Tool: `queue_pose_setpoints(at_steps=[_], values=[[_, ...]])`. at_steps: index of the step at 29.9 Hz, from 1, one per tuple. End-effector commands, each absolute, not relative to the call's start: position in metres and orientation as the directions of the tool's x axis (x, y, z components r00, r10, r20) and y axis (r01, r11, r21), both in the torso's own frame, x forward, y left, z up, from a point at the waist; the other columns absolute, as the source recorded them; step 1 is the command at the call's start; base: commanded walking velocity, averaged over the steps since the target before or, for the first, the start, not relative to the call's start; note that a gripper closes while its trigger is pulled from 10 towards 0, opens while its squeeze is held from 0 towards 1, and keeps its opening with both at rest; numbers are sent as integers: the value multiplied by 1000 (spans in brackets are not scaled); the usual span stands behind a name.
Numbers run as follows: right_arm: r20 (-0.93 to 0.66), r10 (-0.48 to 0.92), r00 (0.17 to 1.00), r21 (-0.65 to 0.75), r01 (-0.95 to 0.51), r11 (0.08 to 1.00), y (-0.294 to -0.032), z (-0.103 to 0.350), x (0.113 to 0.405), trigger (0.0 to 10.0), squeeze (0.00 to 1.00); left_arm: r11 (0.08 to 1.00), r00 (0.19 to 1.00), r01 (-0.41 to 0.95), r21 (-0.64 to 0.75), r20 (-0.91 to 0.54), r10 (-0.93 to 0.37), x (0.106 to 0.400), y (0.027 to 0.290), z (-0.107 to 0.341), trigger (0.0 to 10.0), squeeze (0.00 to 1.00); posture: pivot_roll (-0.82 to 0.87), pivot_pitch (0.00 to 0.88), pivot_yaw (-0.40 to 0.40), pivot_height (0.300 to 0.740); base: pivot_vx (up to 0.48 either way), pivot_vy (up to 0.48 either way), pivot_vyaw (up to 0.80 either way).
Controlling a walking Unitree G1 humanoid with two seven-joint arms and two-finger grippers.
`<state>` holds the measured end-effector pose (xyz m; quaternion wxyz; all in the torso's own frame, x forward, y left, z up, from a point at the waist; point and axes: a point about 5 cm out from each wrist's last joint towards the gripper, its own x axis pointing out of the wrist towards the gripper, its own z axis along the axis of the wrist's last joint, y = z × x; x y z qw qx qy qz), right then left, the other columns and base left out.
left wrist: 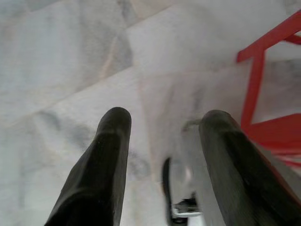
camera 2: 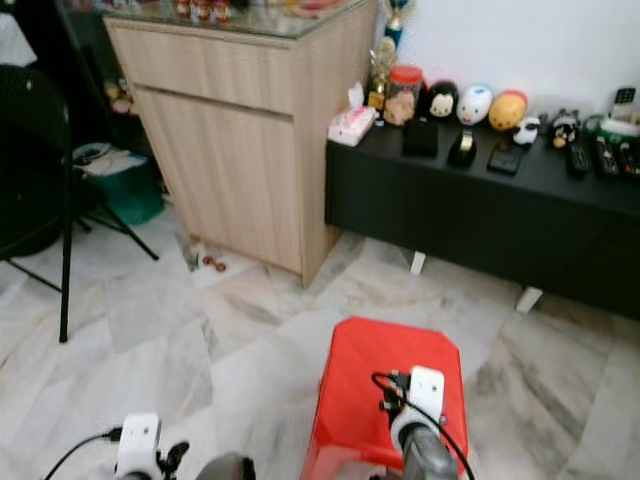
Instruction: Hang keys on a hook
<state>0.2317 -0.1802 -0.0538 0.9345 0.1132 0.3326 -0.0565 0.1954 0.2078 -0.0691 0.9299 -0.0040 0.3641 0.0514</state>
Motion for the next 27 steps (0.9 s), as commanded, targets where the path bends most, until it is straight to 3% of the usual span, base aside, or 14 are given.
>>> queue_pose_setpoints(at_steps=[1, 16, 17, 18, 19, 20, 21, 22, 27], values=[[-627, -17, 778, 190, 175, 966, -174, -52, 236, 10000, 0, 993, 718, -104, 46, -688, 107, 190, 214, -71, 10000, 0, 169, 24, -33, 638, 307, 0, 0], [-614, -85, 784, 264, 306, 915, -187, -49, 238, 10000, 0, 994, 722, -99, 51, -684, 107, 191, 216, -70, 10000, 0, 169, 28, -27, 638, 0, 0, 0], [-613, -90, 785, 268, 313, 911, -188, -49, 238, 10000, 333, 994, 722, -98, 51, -684, 107, 191, 216, -70, 10000, 0, 172, 29, -27, 638, 0, 0, 0], [-612, -93, 786, 270, 318, 909, -189, -48, 239, 10000, 333, 994, 722, -97, 52, -683, 106, 191, 216, -70, 10000, 0, 173, 31, -26, 638, 0, 0, 0], [-612, -98, 785, 278, 329, 902, -191, -48, 239, 10000, 565, 994, 723, -97, 52, -683, 106, 191, 216, -70, 10000, 0, 173, 31, -26, 638, 0, 0, 0], [-612, -98, 785, 283, 333, 900, -191, -48, 239, 10000, 651, 994, 723, -97, 52, -682, 106, 191, 216, -70, 10000, 0, 173, 32, -25, 638, 0, 0, 0], [-610, -99, 786, 289, 337, 896, -191, -48, 239, 10000, 878, 994, 723, -97, 53, -682, 107, 191, 217, -70, 10000, 0, 173, 33, -25, 638, 0, 0, 0], [-608, -94, 788, 300, 338, 892, -192, -47, 240, 10000, 1000, 994, 724, -96, 55, -681, 108, 190, 217, -70, 10000, 0, 176, 37, -24, 638, 0, 0, 0], [-601, -101, 793, 299, 340, 892, -194, -44, 244, 10000, 1000, 995, 730, -66, 69, -676, 95, 190, 219, -69, 10000, 0, 176, 51, -18, 638, 0, 0, 0]])
